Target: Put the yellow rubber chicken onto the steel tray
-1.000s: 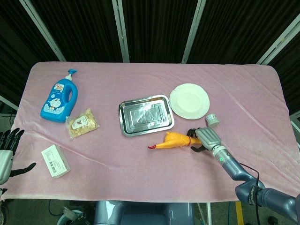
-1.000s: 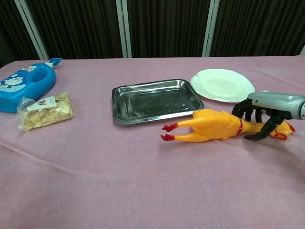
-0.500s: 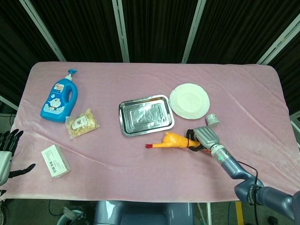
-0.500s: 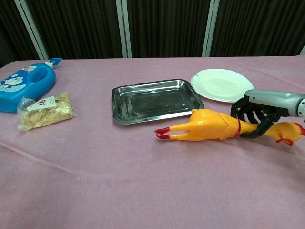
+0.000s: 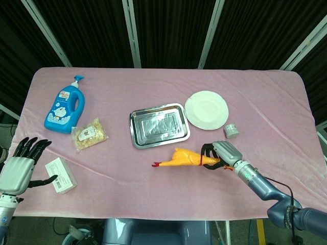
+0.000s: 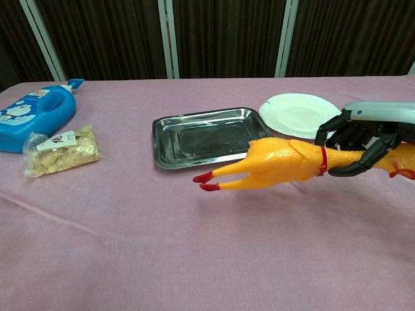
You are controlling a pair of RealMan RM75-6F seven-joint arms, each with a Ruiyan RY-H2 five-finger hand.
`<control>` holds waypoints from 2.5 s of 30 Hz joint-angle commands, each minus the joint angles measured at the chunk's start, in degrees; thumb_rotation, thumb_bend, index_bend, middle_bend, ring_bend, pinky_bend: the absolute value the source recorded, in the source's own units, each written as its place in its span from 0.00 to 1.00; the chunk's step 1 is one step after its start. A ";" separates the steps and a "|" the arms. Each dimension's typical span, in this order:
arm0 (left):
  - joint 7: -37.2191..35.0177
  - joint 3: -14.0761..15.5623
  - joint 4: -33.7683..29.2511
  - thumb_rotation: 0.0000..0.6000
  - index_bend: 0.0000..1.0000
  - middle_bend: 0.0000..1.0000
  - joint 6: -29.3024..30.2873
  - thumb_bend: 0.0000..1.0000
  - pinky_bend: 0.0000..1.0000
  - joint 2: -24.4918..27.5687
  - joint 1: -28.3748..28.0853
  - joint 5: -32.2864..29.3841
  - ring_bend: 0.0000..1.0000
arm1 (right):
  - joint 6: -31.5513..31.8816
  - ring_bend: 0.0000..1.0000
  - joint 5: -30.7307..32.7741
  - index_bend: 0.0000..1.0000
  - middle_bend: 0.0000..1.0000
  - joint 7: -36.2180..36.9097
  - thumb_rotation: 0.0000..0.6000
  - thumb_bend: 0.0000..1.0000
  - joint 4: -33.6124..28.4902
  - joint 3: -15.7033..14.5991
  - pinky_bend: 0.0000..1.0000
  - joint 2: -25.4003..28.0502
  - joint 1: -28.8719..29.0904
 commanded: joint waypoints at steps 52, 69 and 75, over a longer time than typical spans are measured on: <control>38.84 -13.08 -10.46 1.00 0.26 0.20 -15.16 0.13 0.06 -33.11 -29.56 -24.72 0.11 | 0.99 0.74 7.44 0.93 0.73 -0.49 1.00 0.67 -14.31 4.68 0.85 1.36 2.10; 37.52 -13.36 -8.88 1.00 0.43 0.43 -14.60 0.32 0.22 -35.09 -32.30 -27.13 0.34 | 0.51 0.74 7.56 0.93 0.73 -1.01 1.00 0.67 -14.58 4.90 0.85 1.25 2.44; 36.69 -13.20 -7.79 1.00 0.66 0.66 -13.69 0.45 0.36 -36.08 -32.88 -26.25 0.53 | 0.31 0.74 8.03 0.94 0.73 -0.92 1.00 0.67 -14.43 4.87 0.85 1.19 2.34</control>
